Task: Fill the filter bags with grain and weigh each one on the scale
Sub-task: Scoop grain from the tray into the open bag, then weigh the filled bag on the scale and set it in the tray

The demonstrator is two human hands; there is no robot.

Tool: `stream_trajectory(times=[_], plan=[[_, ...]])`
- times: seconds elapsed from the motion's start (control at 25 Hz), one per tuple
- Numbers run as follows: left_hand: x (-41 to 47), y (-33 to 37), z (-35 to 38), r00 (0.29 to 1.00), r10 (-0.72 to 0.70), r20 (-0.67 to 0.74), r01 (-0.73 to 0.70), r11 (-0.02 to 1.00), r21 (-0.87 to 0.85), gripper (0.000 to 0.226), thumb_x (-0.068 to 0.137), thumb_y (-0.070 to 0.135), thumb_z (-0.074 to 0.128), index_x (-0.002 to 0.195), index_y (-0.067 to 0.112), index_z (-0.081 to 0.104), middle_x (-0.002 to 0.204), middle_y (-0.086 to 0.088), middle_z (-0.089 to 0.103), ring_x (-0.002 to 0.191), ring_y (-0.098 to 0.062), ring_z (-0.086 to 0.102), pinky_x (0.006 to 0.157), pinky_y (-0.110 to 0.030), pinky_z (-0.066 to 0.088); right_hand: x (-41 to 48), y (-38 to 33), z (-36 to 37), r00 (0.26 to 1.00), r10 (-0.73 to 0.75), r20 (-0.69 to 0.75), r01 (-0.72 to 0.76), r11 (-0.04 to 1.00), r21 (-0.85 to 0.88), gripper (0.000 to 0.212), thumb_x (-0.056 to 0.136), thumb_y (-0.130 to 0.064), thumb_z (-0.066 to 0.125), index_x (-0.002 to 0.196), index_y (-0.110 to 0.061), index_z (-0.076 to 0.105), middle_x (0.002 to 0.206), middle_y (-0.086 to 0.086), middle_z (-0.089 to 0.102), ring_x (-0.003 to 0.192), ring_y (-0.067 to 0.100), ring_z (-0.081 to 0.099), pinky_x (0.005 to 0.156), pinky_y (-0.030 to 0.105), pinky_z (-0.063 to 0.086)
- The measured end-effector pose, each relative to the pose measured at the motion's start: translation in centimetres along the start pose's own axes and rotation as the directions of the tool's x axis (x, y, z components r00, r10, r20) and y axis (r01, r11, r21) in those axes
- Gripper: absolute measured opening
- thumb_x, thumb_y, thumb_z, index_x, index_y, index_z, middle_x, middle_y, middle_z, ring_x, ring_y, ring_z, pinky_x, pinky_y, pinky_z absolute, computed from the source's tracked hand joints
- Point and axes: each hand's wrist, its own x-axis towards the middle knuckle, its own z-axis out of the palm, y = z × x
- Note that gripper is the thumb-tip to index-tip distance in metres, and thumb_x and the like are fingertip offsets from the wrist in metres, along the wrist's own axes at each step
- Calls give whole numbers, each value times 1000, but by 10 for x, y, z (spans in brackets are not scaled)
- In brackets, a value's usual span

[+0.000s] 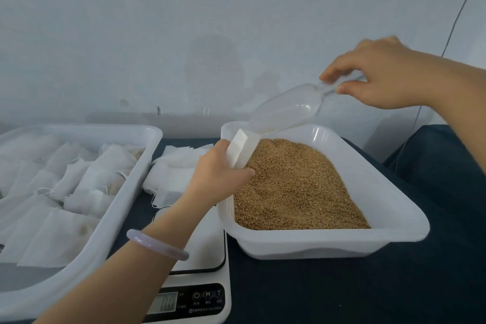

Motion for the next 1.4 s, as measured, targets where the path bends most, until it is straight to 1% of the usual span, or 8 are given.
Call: stream_trajectory(times=[0.24, 0.4, 0.52, 0.72, 0.96, 1.12, 1.2, 1.4], plan=[[-11, -17, -50, 954, -28, 299, 204, 791, -577, 23, 89, 33, 58, 99, 13, 67, 91, -5, 69, 80, -11, 67, 68, -26, 57, -41, -12, 113, 890, 117, 441, -232, 948, 217, 26, 93, -22, 55, 120, -23, 57, 121, -5, 59, 103, 9, 55, 82, 18, 41], [-20, -29, -81, 876, 66, 477, 212, 837, -504, 32, 88, 51, 49, 91, 35, 76, 103, 15, 71, 97, 0, 65, 81, -19, 53, -55, -36, 152, 795, 62, 603, -269, 928, 259, 16, 88, -26, 62, 96, -37, 54, 112, -13, 59, 94, -2, 54, 80, 18, 44], [-27, -39, -99, 846, 46, 531, 188, 906, -379, 26, 82, 62, 48, 94, 53, 69, 106, 21, 69, 104, 0, 63, 96, -27, 46, -39, -57, 135, 880, 31, 474, -175, 949, 264, 33, 79, -46, 67, 108, -35, 57, 116, -18, 57, 100, 1, 54, 90, 22, 43], [-25, -51, -104, 862, 49, 504, 159, 919, -361, 48, 71, 72, 49, 101, 41, 70, 117, 11, 67, 116, -8, 58, 110, -39, 33, -18, -152, 98, 912, -310, 270, -137, 389, 911, 48, 66, -53, 77, 108, -34, 64, 106, -18, 69, 101, -1, 63, 84, 18, 51], [-26, -52, -102, 862, 110, 495, 101, 919, -381, 43, 86, 59, 39, 120, 37, 53, 127, 19, 58, 120, 2, 51, 106, -24, 36, 4, -194, 127, 956, -177, 232, -190, 227, 955, 25, 80, -17, 73, 105, -17, 67, 100, 0, 72, 98, 12, 66, 95, 32, 48], [-26, -52, -97, 908, 152, 391, -53, 966, -252, 21, 95, 34, 46, 115, 41, 50, 121, 20, 54, 113, 2, 51, 96, -13, 40, 5, -189, 137, 983, -96, 158, -97, 459, 883, 12, 78, -26, 75, 84, -15, 71, 82, -3, 73, 84, 15, 68, 81, 31, 49], [-26, -52, -99, 940, 129, 315, -123, 992, -39, 3, 89, 28, 63, 86, 27, 62, 86, 8, 62, 82, -8, 61, 74, -18, 50, 3, -189, 141, 981, -117, 154, -56, 590, 805, 18, 77, -31, 75, 81, -14, 70, 79, -4, 71, 81, 15, 68, 79, 32, 49], [-24, -57, -95, 916, 50, 398, -176, 941, 289, 31, 80, 20, 71, 57, 27, 51, 51, 14, 53, 55, -5, 60, 54, -20, 49, -1, -200, 145, 943, -242, 227, 59, 797, 602, 26, 72, -32, 78, 66, -19, 56, 69, -8, 63, 69, 10, 59, 54, 18, 34]])
